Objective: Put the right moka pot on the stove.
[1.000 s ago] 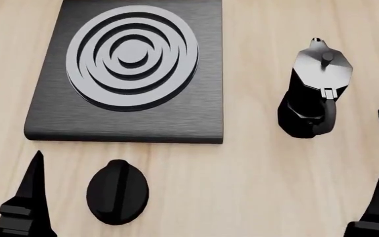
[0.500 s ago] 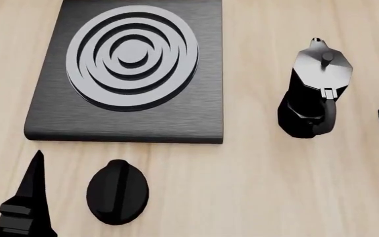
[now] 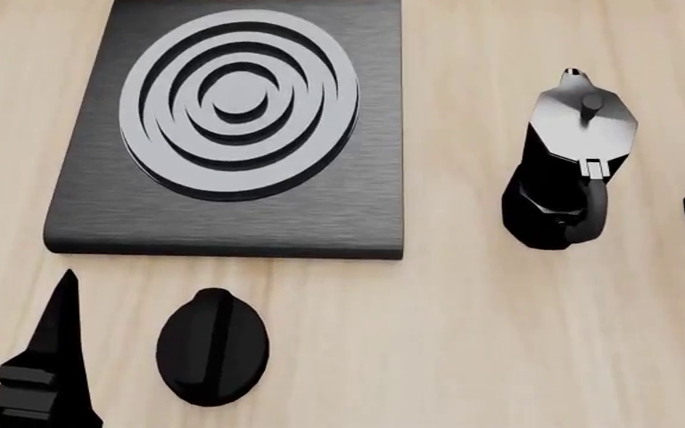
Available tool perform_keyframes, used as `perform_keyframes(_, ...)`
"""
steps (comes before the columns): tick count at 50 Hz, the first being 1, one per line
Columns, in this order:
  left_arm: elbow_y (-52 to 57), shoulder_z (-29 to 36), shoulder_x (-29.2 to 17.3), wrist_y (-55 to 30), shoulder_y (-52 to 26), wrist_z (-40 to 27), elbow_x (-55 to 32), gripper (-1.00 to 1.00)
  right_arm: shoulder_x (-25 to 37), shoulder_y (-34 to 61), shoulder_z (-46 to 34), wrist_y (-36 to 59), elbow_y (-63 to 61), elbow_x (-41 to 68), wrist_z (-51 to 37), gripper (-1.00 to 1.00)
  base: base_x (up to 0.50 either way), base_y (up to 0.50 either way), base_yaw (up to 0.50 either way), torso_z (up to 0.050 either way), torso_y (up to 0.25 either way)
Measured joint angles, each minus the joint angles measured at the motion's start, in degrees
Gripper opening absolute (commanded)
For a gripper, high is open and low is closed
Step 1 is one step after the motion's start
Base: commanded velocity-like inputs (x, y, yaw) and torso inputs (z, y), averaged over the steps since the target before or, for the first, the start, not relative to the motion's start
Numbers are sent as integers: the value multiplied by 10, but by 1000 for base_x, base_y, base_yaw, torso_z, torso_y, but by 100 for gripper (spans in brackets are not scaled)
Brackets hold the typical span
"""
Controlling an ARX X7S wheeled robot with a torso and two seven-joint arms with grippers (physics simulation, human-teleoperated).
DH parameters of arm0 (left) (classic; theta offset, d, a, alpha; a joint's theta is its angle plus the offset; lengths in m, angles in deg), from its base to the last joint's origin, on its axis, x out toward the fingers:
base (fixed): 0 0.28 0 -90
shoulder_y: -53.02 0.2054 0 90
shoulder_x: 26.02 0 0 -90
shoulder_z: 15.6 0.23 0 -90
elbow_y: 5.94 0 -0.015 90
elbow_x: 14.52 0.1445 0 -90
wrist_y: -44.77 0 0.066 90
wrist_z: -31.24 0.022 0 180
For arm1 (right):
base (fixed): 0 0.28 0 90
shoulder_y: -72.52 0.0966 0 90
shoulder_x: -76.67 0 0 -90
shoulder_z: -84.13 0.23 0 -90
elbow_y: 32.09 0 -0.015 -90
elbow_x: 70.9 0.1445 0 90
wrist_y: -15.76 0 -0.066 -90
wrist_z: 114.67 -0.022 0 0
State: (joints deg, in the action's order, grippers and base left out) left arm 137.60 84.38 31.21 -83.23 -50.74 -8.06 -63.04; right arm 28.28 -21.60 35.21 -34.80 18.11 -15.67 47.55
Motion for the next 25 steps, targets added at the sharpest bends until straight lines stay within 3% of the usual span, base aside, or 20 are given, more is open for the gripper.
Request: perform_keyframes(25,-3,3,-3,4,-2,-7,-6,100,32,69,-72,-7,107,-14,37,100,0,0,0,0,0)
